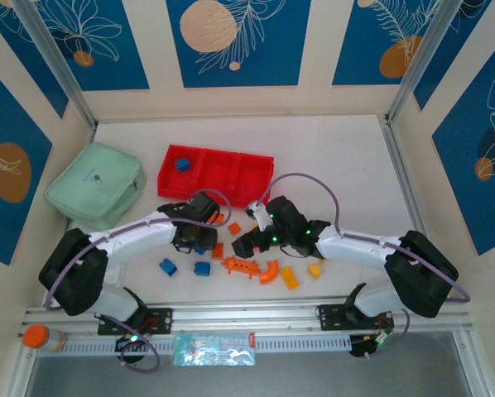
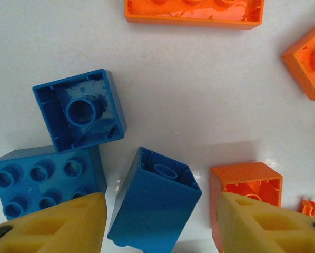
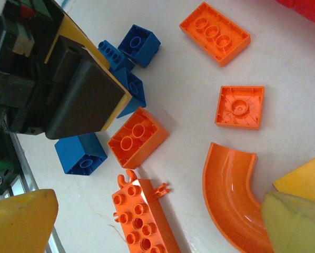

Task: Sort the legos into containers by color
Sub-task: Pick up the lego from the middle-left of the table.

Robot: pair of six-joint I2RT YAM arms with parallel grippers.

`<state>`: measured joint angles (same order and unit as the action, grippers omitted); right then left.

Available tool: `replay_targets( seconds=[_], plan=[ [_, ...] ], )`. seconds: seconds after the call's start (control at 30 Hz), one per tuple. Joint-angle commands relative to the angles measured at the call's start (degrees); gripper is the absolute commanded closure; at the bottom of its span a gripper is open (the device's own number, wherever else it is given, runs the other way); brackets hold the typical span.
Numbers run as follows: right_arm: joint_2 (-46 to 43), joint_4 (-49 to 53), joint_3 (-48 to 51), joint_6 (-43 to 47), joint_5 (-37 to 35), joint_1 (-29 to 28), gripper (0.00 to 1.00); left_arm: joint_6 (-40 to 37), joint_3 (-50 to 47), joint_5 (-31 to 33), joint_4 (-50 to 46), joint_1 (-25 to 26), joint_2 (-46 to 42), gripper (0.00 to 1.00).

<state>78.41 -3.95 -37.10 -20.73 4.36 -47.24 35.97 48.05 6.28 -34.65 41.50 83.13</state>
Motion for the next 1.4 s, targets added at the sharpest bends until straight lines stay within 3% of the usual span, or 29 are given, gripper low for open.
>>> replay_targets(
  seconds=[0.0, 0.6, 0.77, 1.0, 1.17, 1.37],
  plan=[
    [-1.7, -1.6, 0.7, 0.9, -0.8, -0.1, 0.01, 0.5, 0.4, 1.1, 0.4, 1.0, 1.4, 0.43],
    [-2.0, -2.1, 1.1, 0.2, -1.0, 0.6, 0.01, 1.9, 1.3, 5.0, -2.5, 3.3, 4.2, 0.63],
    [-2.6, -2.4, 1.6, -0.2, -0.9, 1.4, 0.01, 1.8, 1.3, 5.5, -2.9, 3.3, 2.8, 0.70],
    [-5.8, -1.9, 2.7, -1.7, 0.9, 4.4, 0.01, 1.2, 3.0, 7.9, -5.0, 3.0, -2.4, 0.72],
    [-8.3, 3.1, -0.2, -3.3, 2.0, 6.6, 0.01, -1.4, 8.2, 13.3, -9.1, 1.2, -5.8, 0.71],
    [-7.6, 6.6, -5.0, -5.7, 3.1, 8.3, 0.01, -7.6, 17.7, 15.1, -12.4, -5.7, -4.1, 0.71]
  ],
)
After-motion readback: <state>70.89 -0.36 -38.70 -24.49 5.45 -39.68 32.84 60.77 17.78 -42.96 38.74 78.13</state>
